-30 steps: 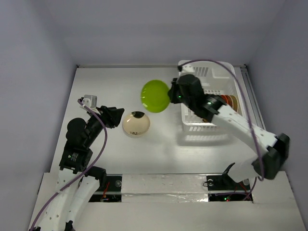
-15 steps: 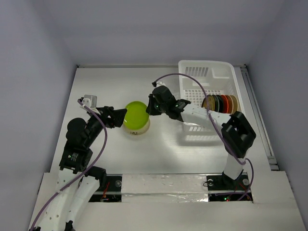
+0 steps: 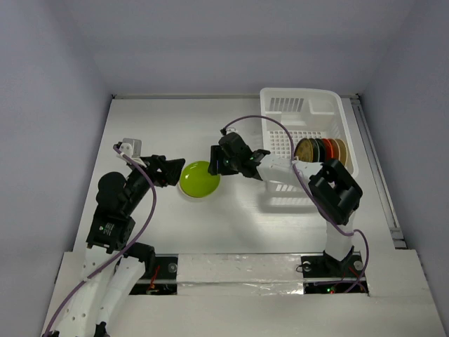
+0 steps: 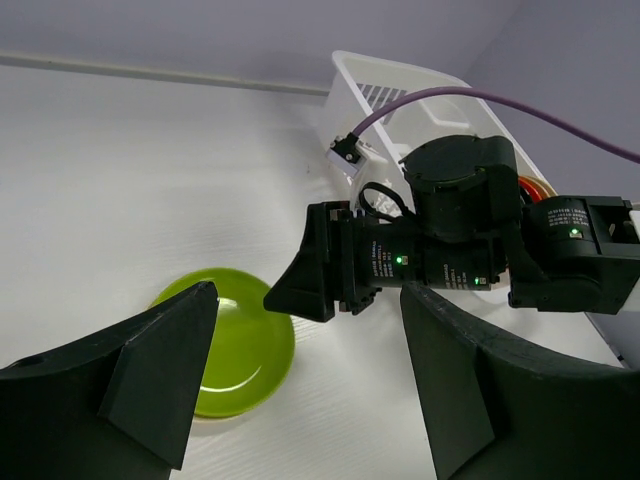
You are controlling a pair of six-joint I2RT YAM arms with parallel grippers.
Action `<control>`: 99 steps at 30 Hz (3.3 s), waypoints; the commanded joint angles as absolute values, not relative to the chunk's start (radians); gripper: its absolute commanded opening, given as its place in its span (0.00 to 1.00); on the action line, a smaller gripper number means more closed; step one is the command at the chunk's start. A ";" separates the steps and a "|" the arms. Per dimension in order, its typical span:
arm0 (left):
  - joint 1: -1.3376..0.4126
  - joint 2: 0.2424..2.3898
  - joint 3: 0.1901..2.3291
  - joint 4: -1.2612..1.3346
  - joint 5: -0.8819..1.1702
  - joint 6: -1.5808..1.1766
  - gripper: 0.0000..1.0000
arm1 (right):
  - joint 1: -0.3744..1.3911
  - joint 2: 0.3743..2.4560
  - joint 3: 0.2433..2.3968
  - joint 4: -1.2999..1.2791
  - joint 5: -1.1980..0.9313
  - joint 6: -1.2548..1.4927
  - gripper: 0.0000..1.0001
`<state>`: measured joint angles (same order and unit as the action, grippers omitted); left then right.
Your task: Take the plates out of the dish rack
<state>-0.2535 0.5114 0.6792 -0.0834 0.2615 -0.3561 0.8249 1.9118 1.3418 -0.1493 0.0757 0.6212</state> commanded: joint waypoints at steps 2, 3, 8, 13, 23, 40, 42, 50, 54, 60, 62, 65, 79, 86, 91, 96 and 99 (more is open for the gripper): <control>-0.250 0.506 0.719 -0.052 0.275 -0.353 0.71 | 0.824 1.844 1.333 -0.146 0.116 0.603 0.68; -0.250 0.505 0.719 -0.052 0.275 -0.353 0.71 | 0.824 1.810 1.328 -0.164 0.144 0.598 0.69; -0.250 0.508 0.719 -0.052 0.275 -0.353 0.71 | 0.824 1.669 1.321 -0.247 0.294 0.549 0.62; -0.250 0.509 0.719 -0.051 0.276 -0.351 0.61 | 0.802 1.464 1.276 -0.423 0.615 0.505 0.00; -0.250 0.505 0.719 -0.051 0.276 -0.351 0.04 | 0.503 1.203 1.114 -0.598 0.687 0.414 0.24; -0.250 0.505 0.721 -0.052 0.279 -0.348 0.30 | 0.403 1.437 1.178 -0.661 0.703 0.370 0.29; -0.250 0.505 0.721 -0.052 0.278 -0.348 0.31 | 0.403 1.456 1.198 -0.684 0.731 0.368 0.28; -0.250 0.499 0.721 -0.052 0.282 -0.350 0.31 | 0.403 1.463 1.278 -0.781 0.781 0.339 0.12; -0.250 0.497 0.721 -0.052 0.281 -0.348 0.32 | 0.425 1.476 1.316 -0.825 0.804 0.321 0.08; -0.259 0.492 0.719 -0.054 0.281 -0.350 0.32 | 0.474 1.502 1.377 -0.871 0.861 0.313 0.05; -0.259 0.489 0.719 -0.054 0.281 -0.350 0.32 | 0.486 1.517 1.397 -0.885 0.877 0.308 0.03; -0.259 0.488 0.719 -0.054 0.279 -0.348 0.33 | 0.508 1.549 1.436 -0.913 0.910 0.311 0.02; -0.259 0.489 0.721 -0.058 0.267 -0.350 0.33 | 0.753 1.310 1.545 -0.769 0.778 0.330 0.00; -0.259 0.494 0.723 -0.060 0.256 -0.348 0.33 | 0.839 1.388 1.390 -0.407 0.402 0.417 0.00; -0.259 0.491 0.721 -0.061 0.250 -0.350 0.33 | 0.906 1.603 1.445 -0.296 0.296 0.486 0.00; -0.259 0.497 0.719 -0.058 0.253 -0.350 0.33 | 0.907 1.738 1.439 -0.158 0.170 0.569 0.00; -0.259 0.497 0.719 -0.058 0.256 -0.350 0.33 | 0.907 1.773 1.404 -0.108 0.166 0.609 0.00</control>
<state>-0.2558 0.4953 0.6792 -0.0906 0.2569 -0.3553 0.9127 1.8038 1.4029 -0.2947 0.2184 0.5304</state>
